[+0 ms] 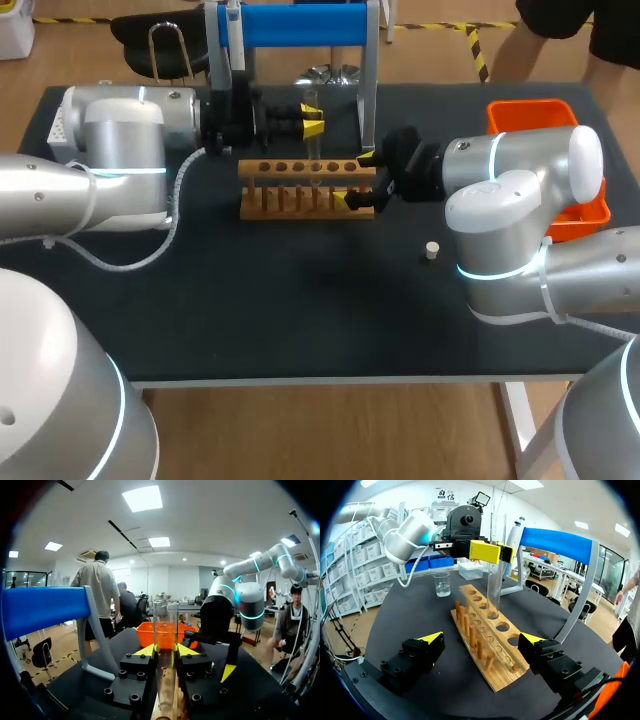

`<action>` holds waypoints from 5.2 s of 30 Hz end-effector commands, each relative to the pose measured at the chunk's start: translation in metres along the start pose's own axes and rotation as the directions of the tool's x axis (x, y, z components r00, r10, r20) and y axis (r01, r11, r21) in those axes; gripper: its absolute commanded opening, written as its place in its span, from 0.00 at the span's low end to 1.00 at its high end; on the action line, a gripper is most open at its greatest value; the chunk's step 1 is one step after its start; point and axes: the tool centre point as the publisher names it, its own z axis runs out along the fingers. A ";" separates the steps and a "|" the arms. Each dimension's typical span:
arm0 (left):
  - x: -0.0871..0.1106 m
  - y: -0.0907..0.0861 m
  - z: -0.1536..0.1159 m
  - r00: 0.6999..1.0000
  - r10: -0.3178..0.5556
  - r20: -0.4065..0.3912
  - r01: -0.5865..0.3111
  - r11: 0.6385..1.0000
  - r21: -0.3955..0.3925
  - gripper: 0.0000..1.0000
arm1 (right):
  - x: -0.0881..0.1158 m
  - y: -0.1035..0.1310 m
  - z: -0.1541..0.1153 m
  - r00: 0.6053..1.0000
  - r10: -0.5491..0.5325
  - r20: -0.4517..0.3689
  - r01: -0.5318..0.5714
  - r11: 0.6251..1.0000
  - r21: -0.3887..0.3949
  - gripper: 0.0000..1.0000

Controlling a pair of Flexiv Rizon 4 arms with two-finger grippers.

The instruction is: Invert the test tube, pick up the pipette, mount the tip to pipette, aspirate from beaker and dispense into the tube, eject the tip, return the pipette, and cap with the stopper.

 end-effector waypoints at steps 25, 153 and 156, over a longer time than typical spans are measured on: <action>-0.003 0.016 0.002 1.000 0.001 -0.027 -0.001 1.000 -0.008 0.00 | 0.000 0.000 0.000 1.000 0.000 0.001 0.000 1.000 0.000 1.00; 0.046 -0.046 -0.289 0.782 0.030 0.623 0.190 0.940 -0.284 1.00 | 0.000 0.000 0.000 1.000 0.000 0.001 0.000 1.000 0.000 1.00; 0.044 -0.041 -0.324 0.716 0.028 0.698 0.236 0.931 -0.279 1.00 | 0.000 0.000 0.000 1.000 0.000 0.001 0.000 1.000 0.000 1.00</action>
